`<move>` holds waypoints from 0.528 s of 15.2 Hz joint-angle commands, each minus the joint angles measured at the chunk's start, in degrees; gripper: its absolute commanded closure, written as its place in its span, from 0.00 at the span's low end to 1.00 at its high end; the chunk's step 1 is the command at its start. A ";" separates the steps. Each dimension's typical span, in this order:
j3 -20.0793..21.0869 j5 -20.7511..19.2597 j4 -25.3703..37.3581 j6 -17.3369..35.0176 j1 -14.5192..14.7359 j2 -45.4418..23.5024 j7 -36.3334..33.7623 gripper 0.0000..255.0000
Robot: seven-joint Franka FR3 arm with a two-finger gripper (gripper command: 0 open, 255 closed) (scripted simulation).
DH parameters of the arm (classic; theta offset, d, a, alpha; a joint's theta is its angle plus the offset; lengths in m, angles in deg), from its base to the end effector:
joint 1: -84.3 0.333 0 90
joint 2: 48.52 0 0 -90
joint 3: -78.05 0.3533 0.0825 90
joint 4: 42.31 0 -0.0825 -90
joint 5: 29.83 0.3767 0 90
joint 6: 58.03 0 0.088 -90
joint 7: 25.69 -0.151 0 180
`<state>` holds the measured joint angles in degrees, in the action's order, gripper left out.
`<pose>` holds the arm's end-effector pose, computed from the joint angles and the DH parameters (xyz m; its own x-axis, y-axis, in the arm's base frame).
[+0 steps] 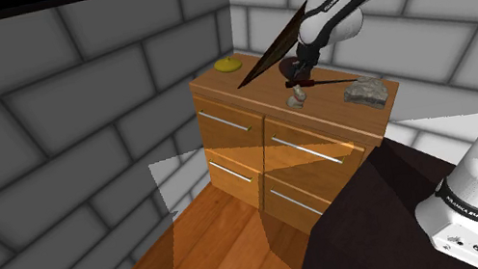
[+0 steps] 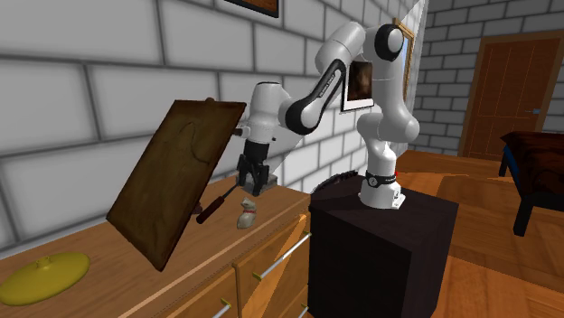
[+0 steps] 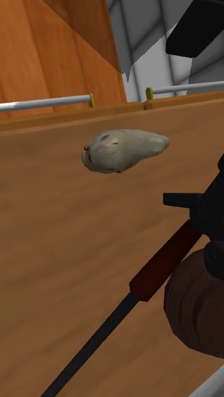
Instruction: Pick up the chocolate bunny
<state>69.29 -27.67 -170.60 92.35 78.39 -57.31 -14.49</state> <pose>0.5544 -0.1444 0.3242 0.9704 -0.0793 0.2281 -0.0914 -0.9949 0.0427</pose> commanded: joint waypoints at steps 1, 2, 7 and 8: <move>-0.20 0.35 0.54 1.49 -0.41 -2.11 0.31 0.00; -0.13 0.54 0.40 2.19 -0.46 -2.68 0.45 0.00; 0.34 1.58 -0.12 5.66 -0.79 -5.67 1.18 0.00; 0.40 1.70 -0.17 6.05 -0.84 -6.01 1.26 0.00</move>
<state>69.61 -26.14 -170.63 97.84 77.64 -62.84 -13.38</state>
